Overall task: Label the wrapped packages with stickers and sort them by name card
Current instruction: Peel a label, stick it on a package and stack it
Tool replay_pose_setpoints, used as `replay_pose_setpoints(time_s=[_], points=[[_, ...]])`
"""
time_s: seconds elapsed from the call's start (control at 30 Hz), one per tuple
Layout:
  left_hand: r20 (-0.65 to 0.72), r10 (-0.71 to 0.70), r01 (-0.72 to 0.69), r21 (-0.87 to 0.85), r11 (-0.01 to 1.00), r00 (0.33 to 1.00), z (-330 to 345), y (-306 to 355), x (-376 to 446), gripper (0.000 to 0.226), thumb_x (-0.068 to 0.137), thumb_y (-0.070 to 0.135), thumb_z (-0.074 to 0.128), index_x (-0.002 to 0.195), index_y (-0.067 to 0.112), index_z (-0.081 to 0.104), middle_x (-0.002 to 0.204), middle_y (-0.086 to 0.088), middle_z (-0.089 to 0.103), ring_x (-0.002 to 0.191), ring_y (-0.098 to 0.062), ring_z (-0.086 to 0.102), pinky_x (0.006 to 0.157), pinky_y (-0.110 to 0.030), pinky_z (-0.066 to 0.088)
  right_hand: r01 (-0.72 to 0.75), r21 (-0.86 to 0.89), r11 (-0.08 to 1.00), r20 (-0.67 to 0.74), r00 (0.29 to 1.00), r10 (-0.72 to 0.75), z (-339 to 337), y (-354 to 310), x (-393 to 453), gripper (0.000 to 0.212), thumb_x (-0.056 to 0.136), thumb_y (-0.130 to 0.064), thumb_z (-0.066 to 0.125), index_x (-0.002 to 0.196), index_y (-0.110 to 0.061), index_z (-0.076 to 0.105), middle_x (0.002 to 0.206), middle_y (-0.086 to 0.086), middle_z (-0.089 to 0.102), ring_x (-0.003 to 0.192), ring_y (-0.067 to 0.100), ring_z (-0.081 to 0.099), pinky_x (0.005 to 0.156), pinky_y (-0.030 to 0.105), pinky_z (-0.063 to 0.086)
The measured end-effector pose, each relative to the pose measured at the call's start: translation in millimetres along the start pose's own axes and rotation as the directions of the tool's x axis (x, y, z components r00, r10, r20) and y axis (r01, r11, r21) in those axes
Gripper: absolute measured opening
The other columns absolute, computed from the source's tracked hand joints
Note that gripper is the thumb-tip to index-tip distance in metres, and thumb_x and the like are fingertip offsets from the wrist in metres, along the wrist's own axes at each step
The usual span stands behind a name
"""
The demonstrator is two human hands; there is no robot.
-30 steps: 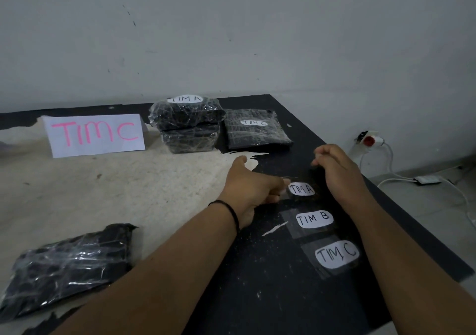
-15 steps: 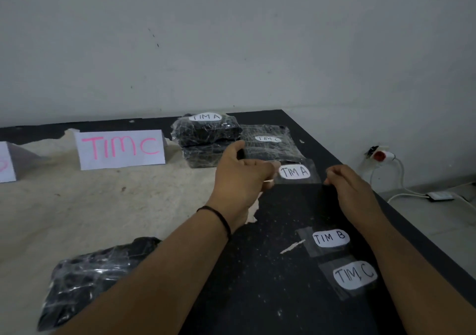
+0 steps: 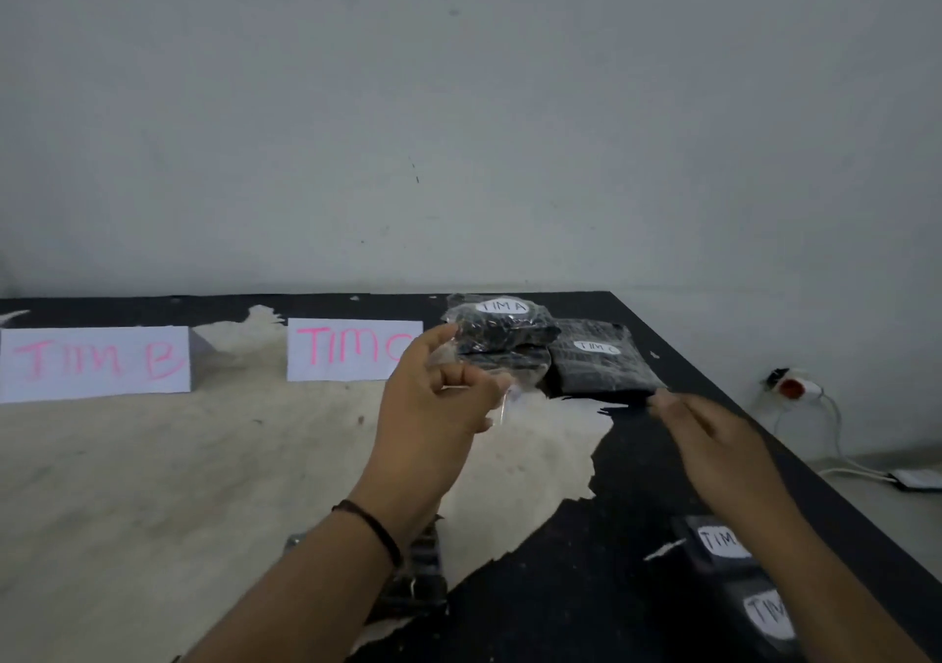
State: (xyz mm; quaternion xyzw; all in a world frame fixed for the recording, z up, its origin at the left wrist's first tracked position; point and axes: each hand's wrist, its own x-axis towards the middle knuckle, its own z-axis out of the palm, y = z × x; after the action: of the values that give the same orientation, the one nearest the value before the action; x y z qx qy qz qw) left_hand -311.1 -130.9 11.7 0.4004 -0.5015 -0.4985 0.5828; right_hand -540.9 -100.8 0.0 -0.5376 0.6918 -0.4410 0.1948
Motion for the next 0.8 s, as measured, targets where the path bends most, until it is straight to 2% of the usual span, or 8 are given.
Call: replay_pose_setpoints(time_s=[0.1,0.2,0.3,0.43,0.5,0.57,0.67,0.8], points=[[-0.010,0.010,-0.010,-0.019,1.000,1.000,-26,5,-10,0.052,0.078,0.006,0.073,0.120,0.026,0.049,0.070,-0.001,0.063,0.069,-0.011,0.062,0.059,-0.023,0.052,-0.159,0.292,0.943,0.193,0.976,0.105,26,-32,-25,0.039,0.089,-0.049,0.044,0.094,-0.022,0.072,0.095,-0.003,0.073,0.092,0.011,0.064,0.079,0.030,0.044],[0.013,0.018,-0.017,-0.073,0.997,1.000,-51,12,-23,0.049,0.078,0.000,0.070,0.117,0.023,0.052,0.072,-0.006,0.060,0.068,-0.014,0.061,0.057,-0.024,0.052,-0.393,0.517,0.760,0.437,0.885,0.159,54,-53,-44,0.055,0.078,-0.052,0.050,0.106,-0.008,0.067,0.103,0.010,0.072,0.094,0.022,0.064,0.078,0.039,0.043],[0.052,0.023,-0.016,-0.127,0.992,0.998,-73,19,-35,0.047,0.077,-0.001,0.068,0.117,0.020,0.054,0.070,-0.004,0.060,0.066,-0.013,0.061,0.057,-0.024,0.051,-0.550,0.593,0.589,0.575,0.801,0.169,80,-67,-60,0.062,0.075,-0.048,0.057,0.114,0.000,0.061,0.110,0.021,0.068,0.093,0.027,0.063,0.077,0.039,0.046],[0.105,0.024,0.000,-0.229,0.973,0.994,-95,28,-46,0.055,0.070,0.006,0.074,0.120,0.017,0.054,0.069,0.000,0.061,0.064,-0.011,0.059,0.058,-0.023,0.050,-0.635,0.643,0.428,0.668,0.738,0.093,110,-84,-75,0.076,0.071,-0.050,0.072,0.124,0.000,0.053,0.108,0.025,0.062,0.098,0.031,0.060,0.080,0.038,0.048],[0.123,0.025,0.011,-0.282,0.959,0.992,-101,33,-51,0.055,0.068,0.006,0.073,0.119,0.016,0.054,0.070,0.000,0.061,0.063,-0.010,0.058,0.058,-0.022,0.050,-0.681,0.626,0.380,0.741,0.671,-0.018,121,-90,-81,0.080,0.062,-0.052,0.079,0.120,-0.001,0.059,0.108,0.023,0.065,0.096,0.030,0.064,0.079,0.039,0.051],[0.127,0.026,0.012,-0.295,0.956,0.992,-108,36,-56,0.055,0.067,0.008,0.068,0.119,0.016,0.055,0.070,0.000,0.060,0.063,-0.010,0.058,0.058,-0.022,0.051,-0.711,0.622,0.328,0.772,0.627,-0.103,128,-93,-85,0.070,0.057,-0.050,0.081,0.108,-0.004,0.067,0.098,0.018,0.068,0.086,0.026,0.067,0.070,0.039,0.054],[0.103,0.023,0.002,-0.240,0.971,0.994,-120,38,-62,0.054,0.067,0.011,0.067,0.119,0.018,0.055,0.072,0.000,0.059,0.066,-0.011,0.058,0.060,-0.024,0.050,-0.699,0.655,0.286,0.745,0.661,-0.091,133,-98,-93,0.051,0.059,-0.038,0.086,0.097,-0.009,0.068,0.081,0.009,0.066,0.068,0.018,0.063,0.061,0.035,0.053],[0.022,0.023,-0.020,-0.111,0.994,0.999,-132,33,-69,0.044,0.078,0.001,0.067,0.116,0.019,0.056,0.071,0.001,0.060,0.067,-0.012,0.062,0.059,-0.023,0.051,-0.590,0.694,0.412,0.642,0.767,0.016,130,-101,-102,0.018,0.075,-0.022,0.068,0.088,-0.010,0.065,0.071,0.006,0.059,0.058,0.013,0.055,0.054,0.031,0.048]])
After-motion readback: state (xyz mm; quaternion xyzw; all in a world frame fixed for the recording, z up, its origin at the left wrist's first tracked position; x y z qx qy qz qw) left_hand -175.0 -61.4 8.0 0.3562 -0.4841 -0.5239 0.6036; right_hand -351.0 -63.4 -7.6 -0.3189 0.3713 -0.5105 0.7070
